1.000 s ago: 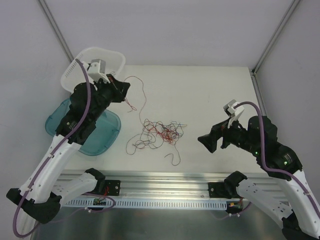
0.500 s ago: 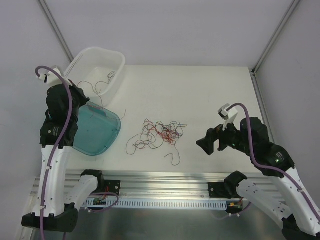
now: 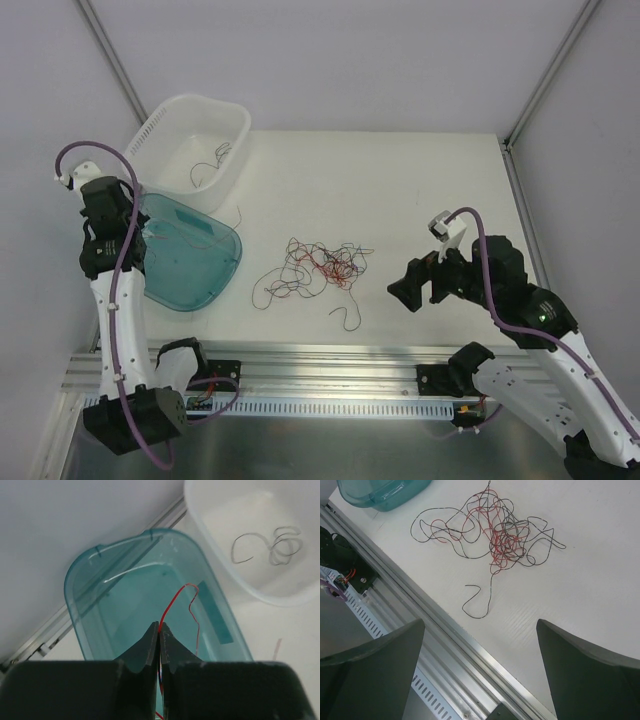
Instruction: Untangle the cables
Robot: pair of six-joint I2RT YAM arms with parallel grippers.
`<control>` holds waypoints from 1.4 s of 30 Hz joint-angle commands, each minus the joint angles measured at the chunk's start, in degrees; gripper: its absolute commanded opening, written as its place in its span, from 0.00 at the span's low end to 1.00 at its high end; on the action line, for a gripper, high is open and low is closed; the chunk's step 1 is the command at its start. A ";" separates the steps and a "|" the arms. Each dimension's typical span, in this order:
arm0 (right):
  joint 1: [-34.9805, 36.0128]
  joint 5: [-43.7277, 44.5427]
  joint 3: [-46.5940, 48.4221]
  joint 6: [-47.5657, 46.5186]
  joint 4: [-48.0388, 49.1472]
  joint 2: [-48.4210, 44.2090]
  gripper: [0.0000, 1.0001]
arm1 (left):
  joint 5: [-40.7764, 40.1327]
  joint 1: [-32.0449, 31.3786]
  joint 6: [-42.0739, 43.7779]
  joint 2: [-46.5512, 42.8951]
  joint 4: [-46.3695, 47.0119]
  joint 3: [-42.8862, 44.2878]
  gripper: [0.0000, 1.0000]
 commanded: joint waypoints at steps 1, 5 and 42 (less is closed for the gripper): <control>0.20 -1.62 -0.34 0.81 2.96 0.11 1.00 | -0.14 3.47 0.53 2.05 -0.93 -5.57 0.00; 0.20 -1.36 -0.69 0.64 2.70 0.03 1.00 | -2.07 5.94 -3.16 4.59 0.48 -11.20 0.00; 0.20 -4.96 -4.56 1.34 5.42 2.22 1.00 | 2.70 -37.19 22.92 22.78 5.58 -2.96 0.87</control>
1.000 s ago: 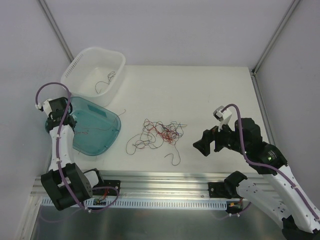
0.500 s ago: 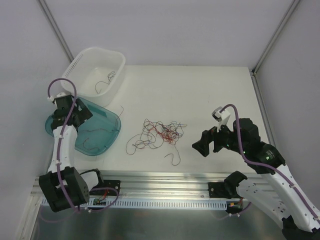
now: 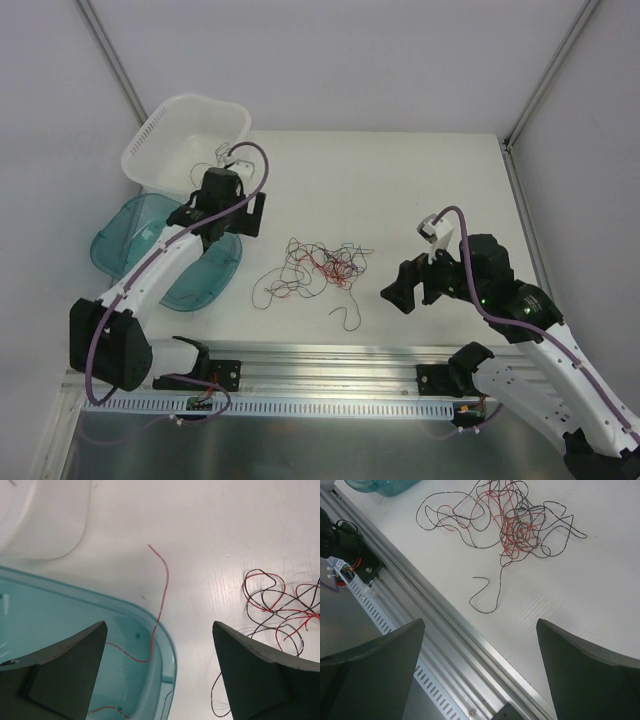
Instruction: Untangle the cables
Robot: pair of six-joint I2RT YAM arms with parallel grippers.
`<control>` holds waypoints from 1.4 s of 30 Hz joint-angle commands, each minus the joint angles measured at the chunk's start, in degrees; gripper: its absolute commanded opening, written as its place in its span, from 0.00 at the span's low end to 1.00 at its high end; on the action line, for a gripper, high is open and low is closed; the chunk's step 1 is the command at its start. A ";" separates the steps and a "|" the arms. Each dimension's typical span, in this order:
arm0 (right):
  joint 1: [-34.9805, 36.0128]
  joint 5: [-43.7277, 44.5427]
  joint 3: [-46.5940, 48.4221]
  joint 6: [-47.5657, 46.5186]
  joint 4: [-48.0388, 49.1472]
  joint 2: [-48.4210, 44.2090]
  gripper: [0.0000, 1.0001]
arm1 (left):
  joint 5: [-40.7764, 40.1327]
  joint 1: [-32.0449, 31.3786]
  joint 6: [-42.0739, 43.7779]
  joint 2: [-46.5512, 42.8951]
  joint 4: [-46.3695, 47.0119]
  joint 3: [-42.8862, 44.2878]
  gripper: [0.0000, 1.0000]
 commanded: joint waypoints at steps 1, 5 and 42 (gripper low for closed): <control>0.20 -1.38 -0.80 0.45 2.64 0.45 1.00 | -7.84 -4.64 8.94 6.46 0.03 4.63 0.85; 0.29 -1.55 -1.07 0.36 2.38 0.54 0.99 | -9.95 -4.91 10.53 14.88 -0.41 8.50 0.77; 0.29 0.03 -1.59 1.76 0.18 -3.24 1.00 | -7.43 23.45 -16.43 -4.86 -2.88 -5.62 0.00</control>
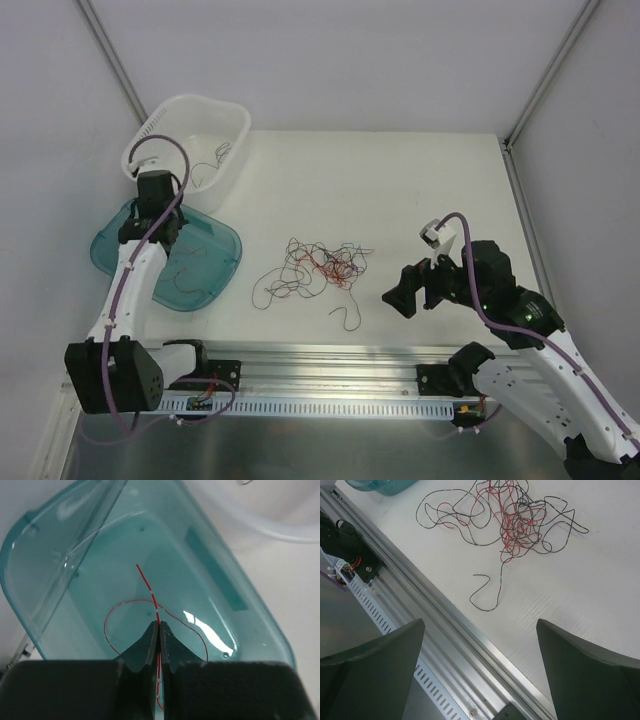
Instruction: Untangle the cables
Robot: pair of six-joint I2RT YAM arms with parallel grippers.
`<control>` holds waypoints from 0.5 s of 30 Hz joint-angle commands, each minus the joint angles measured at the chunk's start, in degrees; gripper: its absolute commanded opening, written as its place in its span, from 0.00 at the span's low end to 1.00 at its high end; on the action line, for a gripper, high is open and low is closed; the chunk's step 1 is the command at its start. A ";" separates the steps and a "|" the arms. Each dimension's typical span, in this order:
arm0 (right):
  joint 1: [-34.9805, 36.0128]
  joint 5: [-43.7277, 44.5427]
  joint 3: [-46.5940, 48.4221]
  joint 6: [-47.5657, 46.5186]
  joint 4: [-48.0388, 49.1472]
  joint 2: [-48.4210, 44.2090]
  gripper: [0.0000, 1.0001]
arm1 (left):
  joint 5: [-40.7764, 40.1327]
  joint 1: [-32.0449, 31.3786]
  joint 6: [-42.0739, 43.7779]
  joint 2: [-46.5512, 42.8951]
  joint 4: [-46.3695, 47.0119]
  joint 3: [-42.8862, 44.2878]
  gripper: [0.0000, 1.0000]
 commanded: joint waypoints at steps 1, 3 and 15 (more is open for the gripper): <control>0.29 -0.19 0.86 1.22 -0.23 -0.62 1.00 | 7.25 9.59 -8.53 1.38 -1.61 -6.16 0.00; 0.29 -0.28 0.77 1.31 -0.32 -0.79 0.99 | 12.52 16.86 -10.72 2.62 -0.29 -8.26 0.00; 0.20 -0.54 0.77 1.74 -1.20 0.35 1.00 | 17.46 24.64 -12.58 8.87 3.22 -8.80 0.58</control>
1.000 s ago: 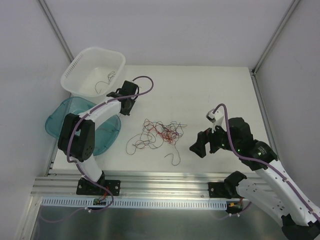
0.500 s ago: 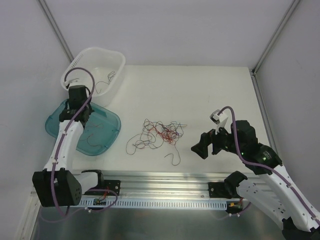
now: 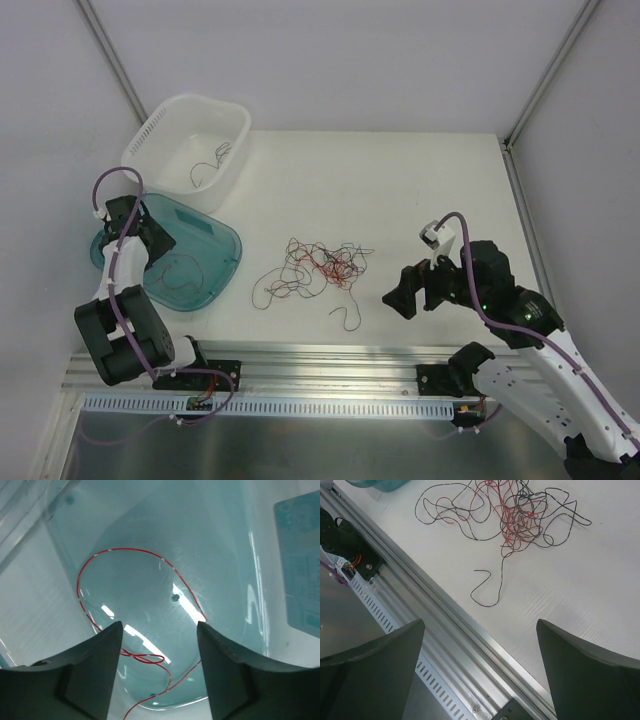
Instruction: Untangle the cables
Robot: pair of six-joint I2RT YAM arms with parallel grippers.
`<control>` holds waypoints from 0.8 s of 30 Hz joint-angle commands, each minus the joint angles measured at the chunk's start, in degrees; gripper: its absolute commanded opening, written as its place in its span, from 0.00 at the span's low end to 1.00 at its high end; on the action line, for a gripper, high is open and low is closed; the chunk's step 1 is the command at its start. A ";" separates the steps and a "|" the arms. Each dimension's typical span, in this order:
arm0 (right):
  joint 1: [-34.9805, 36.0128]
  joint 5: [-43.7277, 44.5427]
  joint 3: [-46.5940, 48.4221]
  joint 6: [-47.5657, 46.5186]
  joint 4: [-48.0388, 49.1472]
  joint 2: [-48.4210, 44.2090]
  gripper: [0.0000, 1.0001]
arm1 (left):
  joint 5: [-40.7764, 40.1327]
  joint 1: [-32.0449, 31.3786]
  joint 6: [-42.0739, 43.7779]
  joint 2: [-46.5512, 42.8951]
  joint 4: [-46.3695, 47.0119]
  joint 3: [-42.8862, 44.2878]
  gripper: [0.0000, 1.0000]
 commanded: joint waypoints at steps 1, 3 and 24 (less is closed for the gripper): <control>0.20 -0.41 0.77 0.89 0.02 0.87 1.00 | 2.59 0.30 -0.85 -2.15 2.11 0.40 0.63; 0.29 -0.32 0.85 1.24 0.38 1.92 1.00 | 3.12 0.30 -0.67 -4.08 2.11 0.05 0.79; 3.80 11.45 -2.57 17.59 24.18 28.90 0.83 | 15.36 -38.43 -0.84 -29.50 3.77 -4.78 0.93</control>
